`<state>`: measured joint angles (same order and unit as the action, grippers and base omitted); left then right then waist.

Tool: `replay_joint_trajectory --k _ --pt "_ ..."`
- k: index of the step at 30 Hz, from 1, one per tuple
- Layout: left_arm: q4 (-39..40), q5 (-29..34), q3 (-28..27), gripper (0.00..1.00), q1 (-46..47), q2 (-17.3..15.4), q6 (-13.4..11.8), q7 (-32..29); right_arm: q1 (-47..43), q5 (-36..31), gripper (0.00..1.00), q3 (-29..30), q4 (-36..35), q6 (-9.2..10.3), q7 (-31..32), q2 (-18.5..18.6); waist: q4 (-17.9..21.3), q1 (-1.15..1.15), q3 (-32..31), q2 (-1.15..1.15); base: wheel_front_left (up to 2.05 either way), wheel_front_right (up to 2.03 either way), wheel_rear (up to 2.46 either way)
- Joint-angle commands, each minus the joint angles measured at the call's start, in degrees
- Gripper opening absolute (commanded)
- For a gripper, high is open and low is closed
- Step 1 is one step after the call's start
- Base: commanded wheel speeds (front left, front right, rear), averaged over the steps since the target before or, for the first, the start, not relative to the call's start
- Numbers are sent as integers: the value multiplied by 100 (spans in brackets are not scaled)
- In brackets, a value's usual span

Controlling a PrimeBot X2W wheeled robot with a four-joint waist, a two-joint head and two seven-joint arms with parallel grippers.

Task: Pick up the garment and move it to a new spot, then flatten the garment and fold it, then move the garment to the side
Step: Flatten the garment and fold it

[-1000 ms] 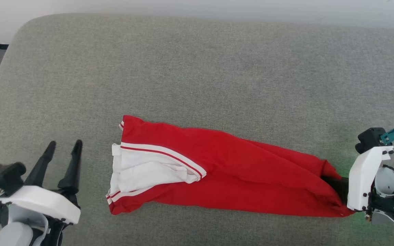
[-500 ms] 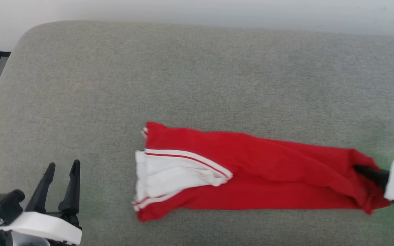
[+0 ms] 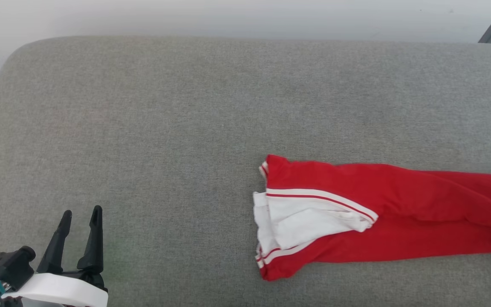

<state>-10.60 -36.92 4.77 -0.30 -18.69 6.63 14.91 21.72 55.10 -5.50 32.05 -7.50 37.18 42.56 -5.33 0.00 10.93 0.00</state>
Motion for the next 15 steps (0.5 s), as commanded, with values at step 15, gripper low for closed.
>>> replay_joint_trajectory --k 15 --pt "-18 246 -163 100 -226 273 83 36 -571 177 0 -90 -1786 1 351 -491 105 0 -359 0 0 0 0"
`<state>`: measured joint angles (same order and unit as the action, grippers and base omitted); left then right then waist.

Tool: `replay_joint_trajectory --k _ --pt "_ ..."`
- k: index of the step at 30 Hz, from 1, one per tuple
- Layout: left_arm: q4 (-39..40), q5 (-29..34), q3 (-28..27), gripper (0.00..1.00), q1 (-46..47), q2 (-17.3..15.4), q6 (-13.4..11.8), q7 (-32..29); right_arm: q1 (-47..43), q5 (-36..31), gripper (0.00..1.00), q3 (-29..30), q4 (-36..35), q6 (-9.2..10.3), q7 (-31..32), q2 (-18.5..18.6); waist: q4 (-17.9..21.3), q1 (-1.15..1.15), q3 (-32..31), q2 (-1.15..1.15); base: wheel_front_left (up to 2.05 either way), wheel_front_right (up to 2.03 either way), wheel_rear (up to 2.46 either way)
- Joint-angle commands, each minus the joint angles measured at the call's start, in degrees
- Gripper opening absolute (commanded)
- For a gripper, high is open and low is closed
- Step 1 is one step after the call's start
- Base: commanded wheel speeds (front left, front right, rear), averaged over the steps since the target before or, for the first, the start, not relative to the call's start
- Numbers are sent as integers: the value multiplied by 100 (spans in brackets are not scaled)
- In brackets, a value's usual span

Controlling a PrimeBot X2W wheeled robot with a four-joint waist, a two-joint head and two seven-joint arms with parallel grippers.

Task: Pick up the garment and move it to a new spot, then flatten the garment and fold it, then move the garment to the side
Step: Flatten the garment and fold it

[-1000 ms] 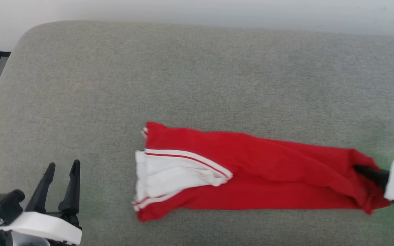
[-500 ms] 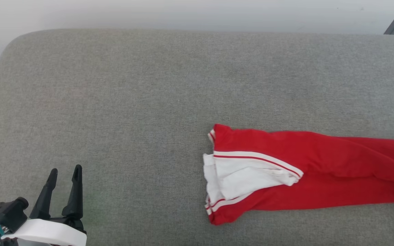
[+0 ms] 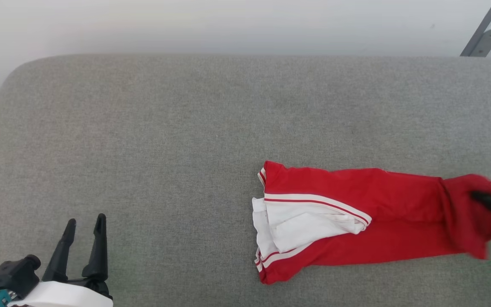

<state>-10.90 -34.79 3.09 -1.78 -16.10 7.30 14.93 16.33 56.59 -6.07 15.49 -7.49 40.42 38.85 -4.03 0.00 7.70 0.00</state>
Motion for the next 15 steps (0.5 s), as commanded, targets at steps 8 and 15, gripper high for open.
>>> replay_joint_trajectory --k 8,15 --pt "1 154 82 100 -34 95 17 34 -81 -229 0 -384 -829 0 191 -708 -224 0 -199 0 0 0 0" --pt "-11 213 50 100 -67 169 18 31 160 -458 0 -818 -758 0 239 -1279 -561 0 -330 0 0 0 0"
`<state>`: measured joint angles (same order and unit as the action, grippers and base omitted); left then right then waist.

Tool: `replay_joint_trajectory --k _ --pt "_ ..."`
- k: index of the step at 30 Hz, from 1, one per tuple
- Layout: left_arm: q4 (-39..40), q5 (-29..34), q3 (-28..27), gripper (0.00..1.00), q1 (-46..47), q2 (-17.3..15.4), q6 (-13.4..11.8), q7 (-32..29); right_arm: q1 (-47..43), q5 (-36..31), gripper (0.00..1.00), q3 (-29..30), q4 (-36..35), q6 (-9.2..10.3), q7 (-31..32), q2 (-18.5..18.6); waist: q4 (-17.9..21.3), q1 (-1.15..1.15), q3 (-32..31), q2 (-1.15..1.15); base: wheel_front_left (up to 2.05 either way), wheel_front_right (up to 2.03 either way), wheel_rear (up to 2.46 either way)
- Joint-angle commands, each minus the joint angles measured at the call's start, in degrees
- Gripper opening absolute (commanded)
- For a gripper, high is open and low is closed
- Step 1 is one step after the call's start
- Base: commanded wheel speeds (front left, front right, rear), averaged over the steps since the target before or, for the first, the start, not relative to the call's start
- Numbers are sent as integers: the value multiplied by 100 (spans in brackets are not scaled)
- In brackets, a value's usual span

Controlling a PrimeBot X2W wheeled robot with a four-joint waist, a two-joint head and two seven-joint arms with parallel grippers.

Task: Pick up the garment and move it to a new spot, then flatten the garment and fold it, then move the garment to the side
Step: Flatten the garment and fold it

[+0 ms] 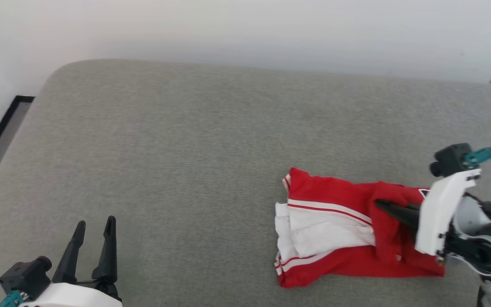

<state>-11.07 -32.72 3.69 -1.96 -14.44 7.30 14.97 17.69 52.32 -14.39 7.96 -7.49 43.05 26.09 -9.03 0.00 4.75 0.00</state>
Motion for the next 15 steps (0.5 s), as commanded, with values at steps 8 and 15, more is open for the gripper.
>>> replay_joint_trajectory --k 8,15 --pt "31 38 17 100 -64 55 18 27 378 -91 0 -528 550 0 -194 -418 -470 0 -97 0 0 0 0" --pt "1 -26 60 100 17 56 18 27 752 -163 71 -960 1160 0 -482 -581 -676 0 -84 0 0 0 0"
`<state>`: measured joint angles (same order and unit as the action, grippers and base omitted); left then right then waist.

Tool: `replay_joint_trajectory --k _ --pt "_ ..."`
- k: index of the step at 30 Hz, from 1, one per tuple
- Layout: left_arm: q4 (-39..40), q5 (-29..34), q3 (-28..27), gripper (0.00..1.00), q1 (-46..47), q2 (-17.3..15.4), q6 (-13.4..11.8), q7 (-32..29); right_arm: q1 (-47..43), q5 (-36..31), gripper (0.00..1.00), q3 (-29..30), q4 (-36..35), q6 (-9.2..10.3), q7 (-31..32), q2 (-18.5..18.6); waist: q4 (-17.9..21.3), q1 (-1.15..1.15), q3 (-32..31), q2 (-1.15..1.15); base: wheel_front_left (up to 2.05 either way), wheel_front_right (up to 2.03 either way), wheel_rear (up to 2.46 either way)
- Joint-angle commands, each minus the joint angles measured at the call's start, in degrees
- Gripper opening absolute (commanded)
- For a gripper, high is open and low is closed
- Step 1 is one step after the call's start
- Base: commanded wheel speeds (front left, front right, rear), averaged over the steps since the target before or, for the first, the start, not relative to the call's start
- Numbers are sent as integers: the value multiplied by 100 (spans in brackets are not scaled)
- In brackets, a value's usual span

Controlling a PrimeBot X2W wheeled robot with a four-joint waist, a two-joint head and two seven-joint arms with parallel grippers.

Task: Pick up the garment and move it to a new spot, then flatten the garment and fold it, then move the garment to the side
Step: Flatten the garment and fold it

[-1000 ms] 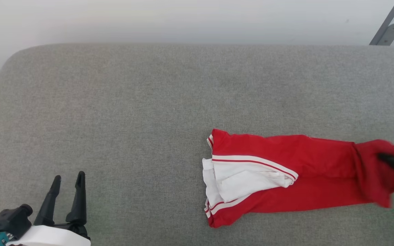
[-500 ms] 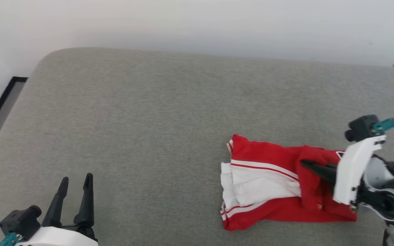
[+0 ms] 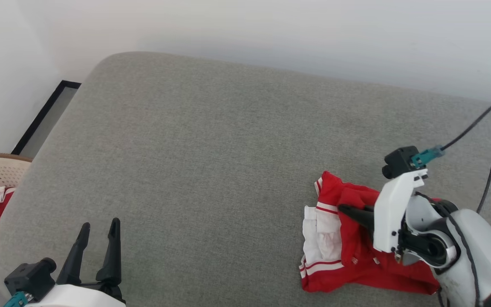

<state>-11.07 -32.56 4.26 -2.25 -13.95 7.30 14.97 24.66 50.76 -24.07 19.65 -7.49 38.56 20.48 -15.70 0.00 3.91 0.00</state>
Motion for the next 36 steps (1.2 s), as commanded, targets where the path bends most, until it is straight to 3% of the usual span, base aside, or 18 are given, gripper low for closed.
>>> replay_joint_trajectory --k 1,9,20,36 --pt "-1 -52 -12 100 47 12 17 27 96 11 100 -30 48 0 -62 -30 -16 0 0 0 0 0 0" --pt "61 -82 -155 100 -55 33 19 27 315 185 100 -242 -178 0 -238 125 146 0 -7 0 0 0 0" --pt "116 -83 -406 100 -84 37 19 27 166 147 100 108 -816 0 -855 586 554 0 -17 0 0 0 0" --pt "138 23 -782 100 -418 8 19 27 -990 -316 100 804 -1260 0 -3071 1107 1111 0 -362 0 0 0 0"
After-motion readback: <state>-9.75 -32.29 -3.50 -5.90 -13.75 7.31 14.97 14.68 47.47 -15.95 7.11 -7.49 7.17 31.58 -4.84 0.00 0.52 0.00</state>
